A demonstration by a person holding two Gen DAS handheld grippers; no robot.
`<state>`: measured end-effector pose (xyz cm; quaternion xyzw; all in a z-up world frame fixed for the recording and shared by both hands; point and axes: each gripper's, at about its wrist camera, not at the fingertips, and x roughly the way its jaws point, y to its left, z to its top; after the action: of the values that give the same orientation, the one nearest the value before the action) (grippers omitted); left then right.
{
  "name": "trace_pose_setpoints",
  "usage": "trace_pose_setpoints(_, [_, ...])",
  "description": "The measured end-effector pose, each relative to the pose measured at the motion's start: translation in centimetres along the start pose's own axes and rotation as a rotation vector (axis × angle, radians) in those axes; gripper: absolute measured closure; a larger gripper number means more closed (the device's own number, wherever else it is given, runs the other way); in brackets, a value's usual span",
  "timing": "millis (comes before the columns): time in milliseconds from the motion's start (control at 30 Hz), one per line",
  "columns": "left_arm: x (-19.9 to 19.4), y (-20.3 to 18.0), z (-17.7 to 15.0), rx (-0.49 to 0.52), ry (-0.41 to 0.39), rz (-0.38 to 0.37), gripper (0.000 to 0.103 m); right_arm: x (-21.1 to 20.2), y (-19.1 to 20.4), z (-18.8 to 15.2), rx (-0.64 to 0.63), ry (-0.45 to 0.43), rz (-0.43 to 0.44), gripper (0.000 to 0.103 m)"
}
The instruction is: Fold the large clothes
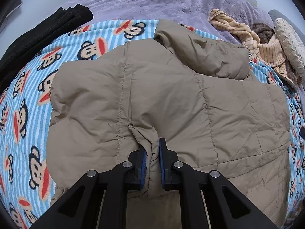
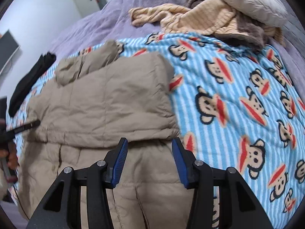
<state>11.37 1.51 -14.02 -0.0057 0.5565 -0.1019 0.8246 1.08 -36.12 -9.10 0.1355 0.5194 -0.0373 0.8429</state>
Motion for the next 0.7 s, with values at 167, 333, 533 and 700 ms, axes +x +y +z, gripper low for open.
trace_pose_setpoints(167, [0.2, 0.0, 0.1, -0.005, 0.010, 0.013, 0.090, 1.9, -5.2, 5.3, 0.334, -0.040, 0.187, 0.089])
trace_pose_setpoints(333, [1.0, -0.3, 0.3, -0.010, 0.009, 0.016, 0.090, 7.5, -2.6, 8.1, 0.253, 0.032, 0.207, 0.089])
trace_pose_setpoints(533, [-2.1, 0.9, 0.2, -0.026, -0.056, 0.051, 0.090, 13.0, -2.0, 6.8, 0.245, 0.111, 0.131, 0.095])
trace_pose_setpoints(700, [-5.1, 2.5, 1.4, -0.061, -0.122, 0.026, 0.090, 11.7, -1.1, 7.2, 0.175, 0.102, 0.093, 0.094])
